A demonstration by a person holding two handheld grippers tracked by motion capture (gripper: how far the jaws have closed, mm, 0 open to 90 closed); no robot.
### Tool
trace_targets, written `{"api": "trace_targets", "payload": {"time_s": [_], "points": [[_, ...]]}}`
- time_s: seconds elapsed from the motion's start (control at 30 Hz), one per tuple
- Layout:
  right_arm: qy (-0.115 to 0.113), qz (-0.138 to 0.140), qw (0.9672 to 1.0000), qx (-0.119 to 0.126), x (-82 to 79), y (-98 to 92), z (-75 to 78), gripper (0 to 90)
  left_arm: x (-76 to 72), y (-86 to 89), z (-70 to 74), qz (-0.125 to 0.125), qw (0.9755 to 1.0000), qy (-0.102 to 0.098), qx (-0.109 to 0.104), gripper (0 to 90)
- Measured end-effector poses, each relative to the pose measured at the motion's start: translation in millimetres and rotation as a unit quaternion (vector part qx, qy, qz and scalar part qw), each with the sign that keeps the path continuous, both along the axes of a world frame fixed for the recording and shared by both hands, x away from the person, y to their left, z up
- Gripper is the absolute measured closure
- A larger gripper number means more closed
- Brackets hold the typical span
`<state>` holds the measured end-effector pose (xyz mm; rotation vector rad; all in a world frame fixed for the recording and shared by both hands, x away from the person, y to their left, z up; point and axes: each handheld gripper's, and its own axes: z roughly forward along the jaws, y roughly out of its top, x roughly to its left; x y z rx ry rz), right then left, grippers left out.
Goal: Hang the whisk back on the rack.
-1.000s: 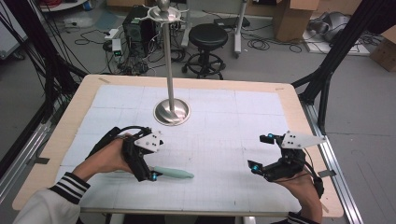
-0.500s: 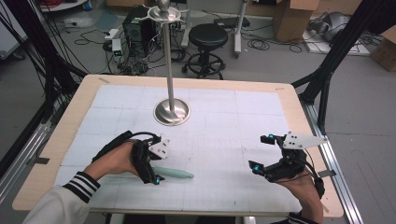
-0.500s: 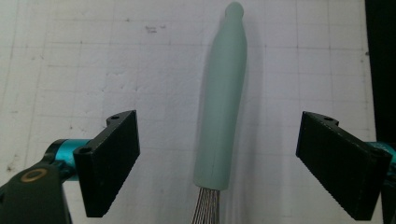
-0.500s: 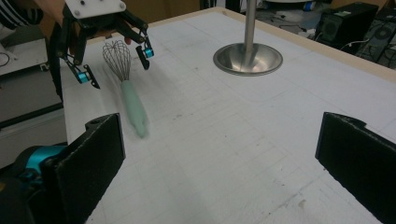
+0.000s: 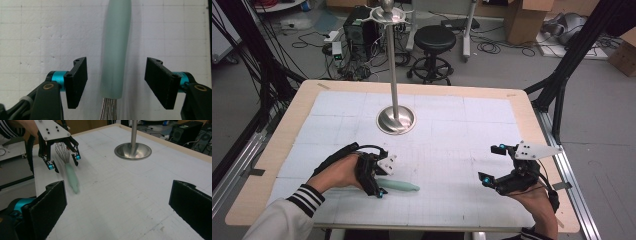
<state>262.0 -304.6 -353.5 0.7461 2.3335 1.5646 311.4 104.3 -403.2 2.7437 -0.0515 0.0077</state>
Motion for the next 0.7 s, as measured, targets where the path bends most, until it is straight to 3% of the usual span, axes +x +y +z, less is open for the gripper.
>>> {"api": "trace_targets", "payload": {"time_s": [0.47, 0.7], "points": [[0.0, 0.002, 1.0, 0.001, 0.4, 0.1, -0.7, 0.4, 2.6, -3.7, -9.1, -0.005, 0.9996, 0.012, 0.024, 58.1], [0.002, 0.001, 1.0, 0.0, 0.4, 0.1, -0.9, 0.4, 2.3, -2.2, -8.4, -0.006, 0.9994, -0.003, 0.033, 67.4]]}}
